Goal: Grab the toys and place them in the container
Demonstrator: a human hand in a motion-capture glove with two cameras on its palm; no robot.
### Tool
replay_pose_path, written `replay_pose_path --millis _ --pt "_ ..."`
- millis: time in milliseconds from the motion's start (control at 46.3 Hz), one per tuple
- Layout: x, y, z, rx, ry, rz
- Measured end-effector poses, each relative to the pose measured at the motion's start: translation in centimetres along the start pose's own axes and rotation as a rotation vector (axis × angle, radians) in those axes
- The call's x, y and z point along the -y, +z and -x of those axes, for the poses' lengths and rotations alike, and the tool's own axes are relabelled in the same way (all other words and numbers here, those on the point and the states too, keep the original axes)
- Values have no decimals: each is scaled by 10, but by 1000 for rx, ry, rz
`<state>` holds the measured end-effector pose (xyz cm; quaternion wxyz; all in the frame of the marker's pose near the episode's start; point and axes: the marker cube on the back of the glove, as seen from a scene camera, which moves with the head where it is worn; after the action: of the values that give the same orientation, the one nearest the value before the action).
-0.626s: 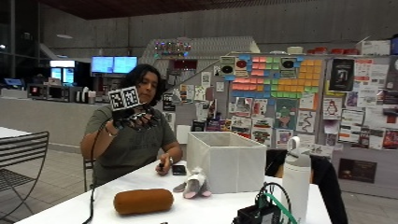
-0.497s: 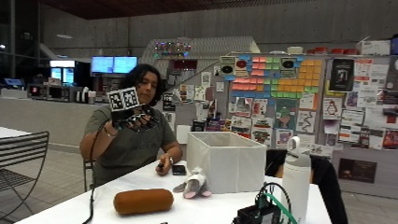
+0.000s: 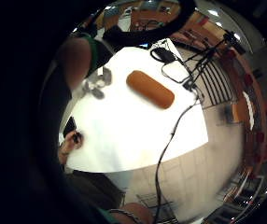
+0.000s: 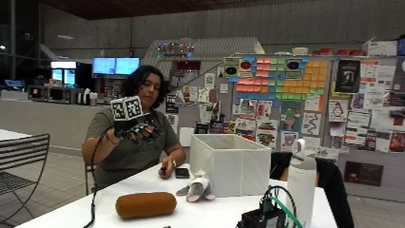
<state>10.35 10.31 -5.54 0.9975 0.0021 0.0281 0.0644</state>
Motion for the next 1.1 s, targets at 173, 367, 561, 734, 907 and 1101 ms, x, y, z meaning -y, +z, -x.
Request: replay_pose_path --millis 173,367,561,734,907,1101 --pt "20 53 -31 12 132 90" --pt "31 124 -63 -16 202 143" --pt "28 159 -74 -58 234 105" --pt "32 182 -79 -81 270 104" --pt "37 200 -83 -139 303 95" --pt "38 217 -87 -212 300 33"
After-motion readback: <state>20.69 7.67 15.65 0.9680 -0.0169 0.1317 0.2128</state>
